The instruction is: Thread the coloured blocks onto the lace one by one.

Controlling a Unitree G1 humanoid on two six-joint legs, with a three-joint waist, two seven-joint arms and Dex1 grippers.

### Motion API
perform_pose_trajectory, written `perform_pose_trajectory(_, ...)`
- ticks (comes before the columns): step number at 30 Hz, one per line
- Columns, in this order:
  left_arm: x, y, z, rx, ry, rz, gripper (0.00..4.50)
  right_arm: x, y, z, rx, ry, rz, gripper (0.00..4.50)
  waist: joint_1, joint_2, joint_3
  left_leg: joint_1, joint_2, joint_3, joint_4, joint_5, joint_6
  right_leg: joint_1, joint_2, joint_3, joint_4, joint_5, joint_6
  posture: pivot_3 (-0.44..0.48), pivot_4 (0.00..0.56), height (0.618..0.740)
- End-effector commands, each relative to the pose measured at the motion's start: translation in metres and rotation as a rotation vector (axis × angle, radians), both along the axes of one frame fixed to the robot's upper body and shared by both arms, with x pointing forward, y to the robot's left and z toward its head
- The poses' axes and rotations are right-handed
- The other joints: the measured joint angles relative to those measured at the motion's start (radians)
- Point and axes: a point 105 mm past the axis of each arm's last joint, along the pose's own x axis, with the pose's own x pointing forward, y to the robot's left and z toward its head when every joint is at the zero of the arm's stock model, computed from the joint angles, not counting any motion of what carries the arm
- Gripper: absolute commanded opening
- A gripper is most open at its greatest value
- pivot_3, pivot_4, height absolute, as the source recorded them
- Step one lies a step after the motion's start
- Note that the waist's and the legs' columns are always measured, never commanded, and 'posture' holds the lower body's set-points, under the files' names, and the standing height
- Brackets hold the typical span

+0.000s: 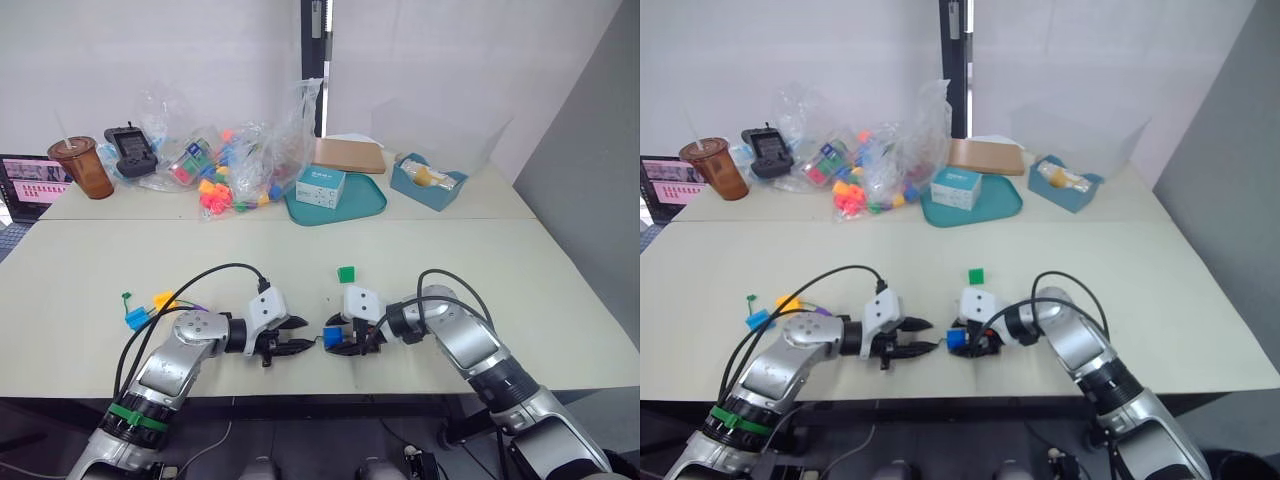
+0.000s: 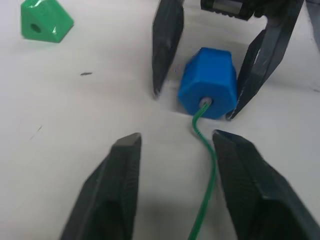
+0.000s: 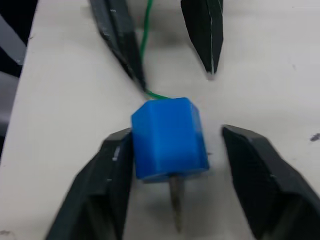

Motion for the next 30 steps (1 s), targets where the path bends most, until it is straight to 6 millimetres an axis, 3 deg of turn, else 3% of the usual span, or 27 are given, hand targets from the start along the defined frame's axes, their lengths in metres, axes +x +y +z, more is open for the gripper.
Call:
perform_pose_trajectory(1, -0.006, -0.004, 0.009, -0.012, -0.022, -0.041, 3.85, -0.008, 0.001, -0.007, -0.009, 0.047, 0.006, 4.32, 0.002, 0.0, 0.0, -0.001, 0.0, 0.0, 0.0, 0.0, 0.0, 0.0, 0.0, 0.0, 0.0, 0.0, 0.0, 0.0, 0.15, 0.74)
perform_pose_trajectory(3, -0.008, -0.008, 0.009, -0.013, -0.023, -0.06, 4.45, -0.009, -0.001, -0.002, -0.007, 0.046, 0.005, 4.5, 0.004, 0.0, 0.0, -0.002, 0.0, 0.0, 0.0, 0.0, 0.0, -0.001, 0.0, 0.0, -0.001, 0.0, 0.0, 0.0, 0.15, 0.74)
perform_pose_trajectory(12, -0.003, -0.041, 0.009, -0.037, -0.032, -0.126, 4.45, -0.018, -0.028, 0.02, -0.016, 0.023, 0.004, 4.5, 0.031, 0.0, 0.001, -0.006, -0.001, 0.001, 0.002, 0.0, 0.0, -0.002, -0.001, 0.0, -0.004, 0.0, 0.001, 0.0, 0.15, 0.74)
perform_pose_trajectory(20, 0.006, -0.061, 0.0, -0.034, -0.025, -0.172, 4.45, -0.013, -0.036, 0.013, -0.051, 0.012, -0.039, 4.5, 0.028, 0.0, 0.001, -0.007, -0.001, 0.0, 0.002, 0.0, 0.0, -0.003, -0.001, 0.0, -0.004, 0.0, 0.001, 0.0, 0.15, 0.74)
perform_pose_trajectory(21, 0.005, -0.063, -0.001, -0.039, -0.021, -0.183, 3.88, -0.012, -0.037, 0.012, -0.056, 0.01, -0.041, 4.5, 0.028, 0.0, 0.001, -0.007, -0.001, 0.0, 0.002, 0.0, 0.0, -0.003, -0.001, 0.0, -0.004, 0.0, 0.001, 0.0, 0.15, 0.74)
perform_pose_trajectory(26, 0.006, -0.065, 0.001, -0.054, -0.017, -0.205, 2.26, -0.011, -0.038, 0.009, -0.067, 0.011, -0.04, 4.5, 0.028, 0.0, 0.001, -0.007, -0.001, 0.0, 0.002, 0.0, 0.0, -0.003, -0.001, 0.0, -0.004, 0.0, 0.001, 0.0, 0.15, 0.74)
perform_pose_trajectory(29, 0.004, -0.064, 0.0, -0.052, -0.009, -0.217, 1.34, -0.011, -0.038, 0.007, -0.073, 0.012, -0.04, 4.5, 0.028, 0.0, 0.001, -0.007, -0.001, 0.0, 0.002, 0.0, 0.0, -0.003, -0.001, 0.0, -0.004, 0.0, 0.001, 0.0, 0.15, 0.74)
perform_pose_trajectory(30, 0.004, -0.063, 0.0, -0.047, -0.008, -0.217, 1.32, -0.01, -0.038, 0.006, -0.075, 0.013, -0.041, 4.5, 0.028, 0.0, 0.001, -0.007, -0.001, 0.0, 0.002, 0.0, 0.0, -0.003, -0.001, 0.0, -0.004, 0.0, 0.001, 0.0, 0.15, 0.74)
